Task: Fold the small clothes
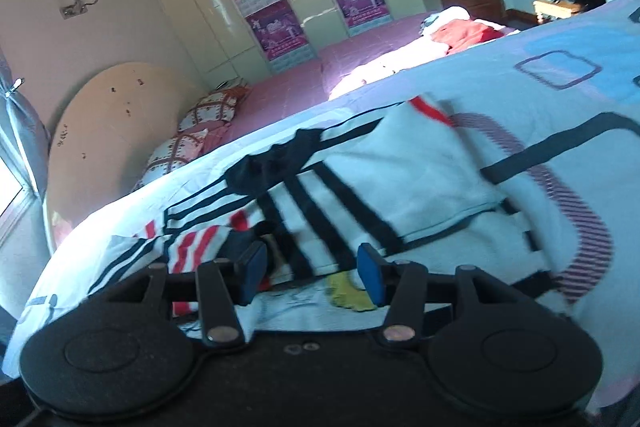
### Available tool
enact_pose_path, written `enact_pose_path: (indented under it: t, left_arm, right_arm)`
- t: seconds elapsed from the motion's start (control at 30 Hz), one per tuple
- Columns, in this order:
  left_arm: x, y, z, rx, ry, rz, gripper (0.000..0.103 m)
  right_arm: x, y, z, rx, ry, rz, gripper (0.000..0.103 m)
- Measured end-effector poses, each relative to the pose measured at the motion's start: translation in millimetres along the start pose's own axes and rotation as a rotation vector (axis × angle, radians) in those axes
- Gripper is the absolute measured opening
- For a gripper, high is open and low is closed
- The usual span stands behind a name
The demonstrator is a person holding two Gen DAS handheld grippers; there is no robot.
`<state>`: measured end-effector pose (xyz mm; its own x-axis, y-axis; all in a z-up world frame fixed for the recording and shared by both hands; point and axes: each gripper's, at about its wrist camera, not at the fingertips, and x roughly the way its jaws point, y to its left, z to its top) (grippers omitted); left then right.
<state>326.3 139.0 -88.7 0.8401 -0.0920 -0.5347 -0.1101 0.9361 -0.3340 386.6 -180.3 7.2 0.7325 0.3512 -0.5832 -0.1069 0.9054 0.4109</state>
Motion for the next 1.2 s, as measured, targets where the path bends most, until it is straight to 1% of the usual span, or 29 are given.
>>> enact_pose_path:
  t: [0.13, 0.2, 0.27, 0.33, 0.37, 0.43, 0.47, 0.53, 0.6, 0.63, 0.67, 0.7, 0.77, 0.83, 0.93, 0.97, 1.0, 1.07, 1.1, 1.13, 1.2]
  left_arm:
    - [-11, 46, 0, -0.040, -0.004, 0.110, 0.044]
    - [-7, 64, 3, -0.059, 0.005, 0.139, 0.044]
    - [-3, 74, 6, -0.064, 0.014, 0.148, 0.044]
    - [2, 81, 6, -0.062, 0.024, 0.147, 0.044]
    - [4, 82, 6, -0.056, 0.025, 0.153, 0.044]
    - [12, 80, 7, -0.053, 0.025, 0.153, 0.044]
    - [14, 80, 8, -0.053, 0.022, 0.152, 0.044]
    - [19, 78, 10, -0.040, 0.024, 0.155, 0.044]
    - [22, 78, 12, -0.041, 0.023, 0.158, 0.044]
    - [23, 77, 14, -0.044, 0.021, 0.156, 0.044]
    - [25, 76, 16, -0.042, 0.022, 0.155, 0.044]
    - [27, 74, 18, -0.035, 0.026, 0.157, 0.044]
    - [33, 71, 18, -0.008, 0.038, 0.175, 0.044]
    - [35, 68, 18, 0.008, 0.038, 0.189, 0.044]
    - [34, 68, 16, 0.012, 0.041, 0.196, 0.043]
    - [34, 68, 15, 0.011, 0.042, 0.194, 0.043]
    - [33, 68, 15, 0.011, 0.042, 0.193, 0.043]
    - [31, 67, 15, 0.015, 0.040, 0.197, 0.043]
    - [31, 66, 15, 0.017, 0.040, 0.199, 0.043]
    - [30, 66, 15, 0.016, 0.040, 0.199, 0.043]
    - [29, 66, 15, 0.009, 0.042, 0.198, 0.043]
  right_arm:
    - [39, 30, -10, -0.006, 0.068, 0.075, 0.050]
    - [53, 38, -14, -0.001, 0.094, 0.079, 0.049]
    - [62, 40, -15, 0.000, 0.101, 0.067, 0.048]
    - [68, 40, -13, -0.014, 0.090, 0.039, 0.047]
    - [70, 40, -12, -0.012, 0.090, 0.042, 0.047]
    - [79, 39, -12, -0.002, 0.119, 0.032, 0.046]
    - [82, 39, -12, 0.008, 0.128, 0.031, 0.046]
    - [86, 38, -12, 0.048, 0.137, 0.061, 0.045]
    - [92, 38, -11, 0.059, 0.143, 0.073, 0.027]
    - [94, 40, -10, 0.043, 0.138, 0.071, 0.024]
    - [93, 44, -7, 0.014, 0.125, 0.072, 0.018]
    - [90, 48, -4, -0.020, 0.106, 0.080, 0.017]
    - [76, 60, 7, -0.120, 0.027, 0.085, 0.017]
    - [60, 65, 20, -0.195, -0.051, 0.064, 0.016]
    - [36, 51, 35, -0.234, -0.132, 0.004, 0.016]
    - [31, 42, 38, -0.238, -0.142, -0.016, 0.016]
    - [31, 32, 40, -0.239, -0.130, -0.035, 0.016]
    - [42, 10, 36, -0.216, -0.061, -0.074, 0.016]
    - [48, 2, 33, -0.200, -0.026, -0.071, 0.016]
    - [51, -2, 29, -0.199, -0.011, -0.070, 0.017]
    - [52, -4, 24, -0.205, -0.015, -0.067, 0.017]
